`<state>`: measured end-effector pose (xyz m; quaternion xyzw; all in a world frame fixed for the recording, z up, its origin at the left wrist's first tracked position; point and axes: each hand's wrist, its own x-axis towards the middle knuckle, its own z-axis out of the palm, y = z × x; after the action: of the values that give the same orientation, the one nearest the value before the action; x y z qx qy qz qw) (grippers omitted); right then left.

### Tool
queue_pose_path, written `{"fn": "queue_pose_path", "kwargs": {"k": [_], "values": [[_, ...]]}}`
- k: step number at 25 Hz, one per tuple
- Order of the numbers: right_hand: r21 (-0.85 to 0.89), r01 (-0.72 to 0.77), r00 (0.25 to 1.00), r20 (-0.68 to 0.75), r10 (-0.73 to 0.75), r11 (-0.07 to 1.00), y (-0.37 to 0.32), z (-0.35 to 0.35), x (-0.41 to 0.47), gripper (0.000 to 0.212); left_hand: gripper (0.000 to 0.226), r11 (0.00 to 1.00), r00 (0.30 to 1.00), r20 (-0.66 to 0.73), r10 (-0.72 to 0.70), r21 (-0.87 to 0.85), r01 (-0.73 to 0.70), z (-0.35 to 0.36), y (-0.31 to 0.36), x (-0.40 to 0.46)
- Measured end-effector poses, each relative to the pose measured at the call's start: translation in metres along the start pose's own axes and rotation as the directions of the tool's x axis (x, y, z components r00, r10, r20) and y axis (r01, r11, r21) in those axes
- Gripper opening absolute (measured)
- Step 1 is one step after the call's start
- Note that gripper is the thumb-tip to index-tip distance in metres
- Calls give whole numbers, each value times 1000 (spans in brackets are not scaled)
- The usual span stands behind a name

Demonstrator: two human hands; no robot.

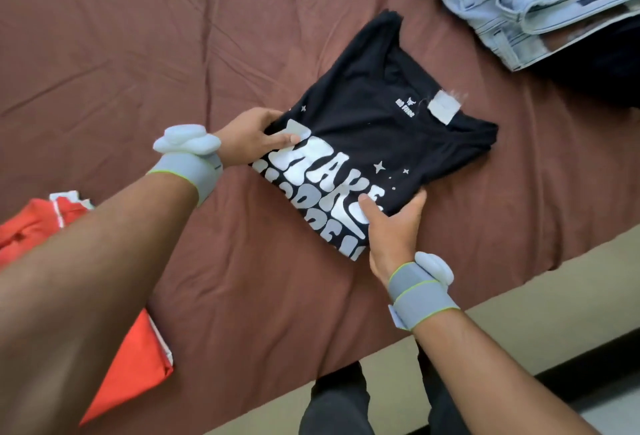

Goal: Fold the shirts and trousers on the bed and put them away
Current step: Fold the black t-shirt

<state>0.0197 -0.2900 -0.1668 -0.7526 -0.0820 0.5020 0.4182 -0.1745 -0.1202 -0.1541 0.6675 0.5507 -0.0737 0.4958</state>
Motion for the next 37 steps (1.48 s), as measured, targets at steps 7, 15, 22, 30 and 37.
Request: {"fn": "queue_pose_path", "kwargs": {"k": [7, 15, 22, 30, 37], "values": [[119, -53, 950, 312, 14, 991, 14, -22, -26, 53, 41, 898, 997, 4, -83, -433, 77, 65, -69, -96], [179, -17, 953, 300, -39, 984, -11, -3, -35, 51, 15, 626, 972, -84, -220, -776, 74, 69, -39, -92], [25, 35, 906, 421, -42, 999, -6, 22, -62, 69, 54, 248, 974, -69, -217, -969, -14, 96, -46, -134], [-99, 94, 766, 642, -9, 991, 21, 118, -166, 63, 66, 191, 938, -206, -278, -969, -156, 58, -140, -261], [-85, 42, 567, 822, 46, 996, 46, 233, -255, 64, 56, 229, 801, -414, -432, -910, -346, 6, -241, -396]]}}
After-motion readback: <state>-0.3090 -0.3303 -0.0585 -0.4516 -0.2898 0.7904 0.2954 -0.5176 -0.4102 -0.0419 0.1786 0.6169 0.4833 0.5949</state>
